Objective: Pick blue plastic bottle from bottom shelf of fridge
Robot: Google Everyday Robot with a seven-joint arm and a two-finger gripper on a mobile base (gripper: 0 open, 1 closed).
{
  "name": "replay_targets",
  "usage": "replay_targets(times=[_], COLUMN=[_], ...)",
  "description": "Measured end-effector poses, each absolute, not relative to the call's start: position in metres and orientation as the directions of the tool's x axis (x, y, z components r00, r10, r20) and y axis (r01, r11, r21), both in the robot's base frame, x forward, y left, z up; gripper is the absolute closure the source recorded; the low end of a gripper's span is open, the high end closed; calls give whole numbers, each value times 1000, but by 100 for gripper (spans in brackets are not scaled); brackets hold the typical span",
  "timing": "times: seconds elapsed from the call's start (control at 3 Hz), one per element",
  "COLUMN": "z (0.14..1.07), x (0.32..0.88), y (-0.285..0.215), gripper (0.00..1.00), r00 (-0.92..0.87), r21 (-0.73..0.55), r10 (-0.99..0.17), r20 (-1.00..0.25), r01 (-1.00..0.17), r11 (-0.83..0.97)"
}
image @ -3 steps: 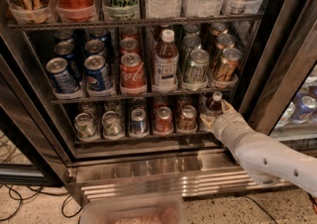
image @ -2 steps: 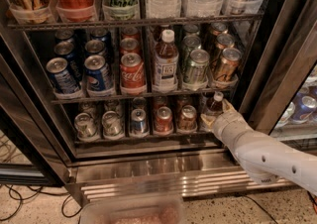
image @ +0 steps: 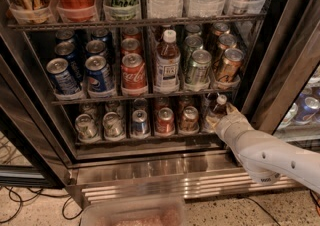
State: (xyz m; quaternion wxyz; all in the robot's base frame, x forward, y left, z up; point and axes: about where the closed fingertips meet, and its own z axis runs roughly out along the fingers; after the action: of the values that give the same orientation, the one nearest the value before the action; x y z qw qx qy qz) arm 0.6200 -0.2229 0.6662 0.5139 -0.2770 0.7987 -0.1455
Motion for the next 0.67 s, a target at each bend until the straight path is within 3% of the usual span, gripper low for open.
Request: replay_targets(times=[0.67], z=[658], x=[626], y=[-230], gripper=[39], r00=[-346], r21=[-513], r10=[-586], r20=[-733], r01=[-285], r11=[810])
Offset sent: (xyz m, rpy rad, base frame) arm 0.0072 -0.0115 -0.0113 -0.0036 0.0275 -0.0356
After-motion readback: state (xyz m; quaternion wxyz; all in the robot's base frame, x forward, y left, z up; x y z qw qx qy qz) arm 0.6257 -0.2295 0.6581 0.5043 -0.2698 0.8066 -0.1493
